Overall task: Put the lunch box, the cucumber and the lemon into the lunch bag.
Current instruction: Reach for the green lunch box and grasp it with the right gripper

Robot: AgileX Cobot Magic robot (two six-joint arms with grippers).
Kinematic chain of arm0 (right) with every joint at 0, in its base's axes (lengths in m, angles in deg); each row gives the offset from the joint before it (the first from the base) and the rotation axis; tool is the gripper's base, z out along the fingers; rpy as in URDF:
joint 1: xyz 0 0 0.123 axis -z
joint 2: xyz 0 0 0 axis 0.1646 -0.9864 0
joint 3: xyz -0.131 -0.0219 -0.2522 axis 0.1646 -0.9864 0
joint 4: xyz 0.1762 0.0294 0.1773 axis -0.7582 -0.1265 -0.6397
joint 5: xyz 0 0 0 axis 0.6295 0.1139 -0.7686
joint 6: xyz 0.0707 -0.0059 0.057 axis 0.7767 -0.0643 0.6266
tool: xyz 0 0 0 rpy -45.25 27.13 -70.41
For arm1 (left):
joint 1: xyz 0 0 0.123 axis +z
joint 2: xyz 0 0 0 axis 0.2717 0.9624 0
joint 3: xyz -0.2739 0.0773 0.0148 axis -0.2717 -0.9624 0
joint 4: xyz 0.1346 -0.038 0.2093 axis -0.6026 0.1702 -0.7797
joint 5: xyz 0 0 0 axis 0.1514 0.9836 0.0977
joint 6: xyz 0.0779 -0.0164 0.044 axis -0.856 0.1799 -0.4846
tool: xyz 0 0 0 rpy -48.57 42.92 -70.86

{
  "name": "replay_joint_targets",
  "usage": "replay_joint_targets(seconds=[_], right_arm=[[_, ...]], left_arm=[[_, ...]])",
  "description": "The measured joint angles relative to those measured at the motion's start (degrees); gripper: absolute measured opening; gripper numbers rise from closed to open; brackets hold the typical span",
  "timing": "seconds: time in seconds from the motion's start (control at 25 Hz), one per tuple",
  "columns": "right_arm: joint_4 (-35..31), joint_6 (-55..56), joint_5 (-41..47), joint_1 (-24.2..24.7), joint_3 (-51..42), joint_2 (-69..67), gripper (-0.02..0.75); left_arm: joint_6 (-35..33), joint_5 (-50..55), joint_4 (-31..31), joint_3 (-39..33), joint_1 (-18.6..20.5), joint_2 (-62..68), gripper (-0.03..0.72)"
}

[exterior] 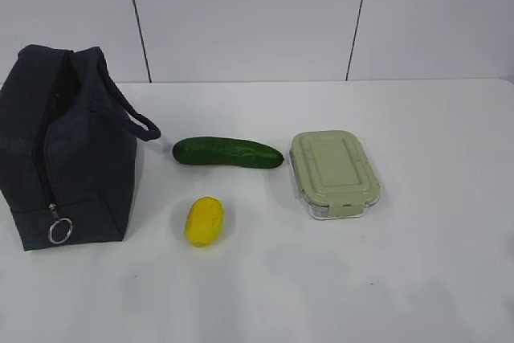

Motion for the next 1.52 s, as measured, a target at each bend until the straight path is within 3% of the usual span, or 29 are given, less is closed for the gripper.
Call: replay_joint_targets(seconds=[0.56, 0.8, 1.32, 1.52], right_arm=[[0.00, 0.00, -0.36, 0.00, 0.00, 0.00, 0.557], [0.00, 0.00, -6.23, 0.00, 1.50, 0.00, 0.556], [0.00, 0.13, -8.67, 0.00, 1.50, 0.00, 0.556], [-4.55, 1.89, -8.67, 0.00, 1.50, 0.00, 0.556]], left_arm=[[0.00, 0.00, 0.00, 0.00, 0.00, 0.00, 0.434], [0.00, 0.00, 0.00, 0.00, 0.00, 0.00, 0.434], [0.00, 0.00, 0.00, 0.00, 0.00, 0.00, 0.434], [0.00, 0.00, 0.00, 0.00, 0.00, 0.00, 0.434]])
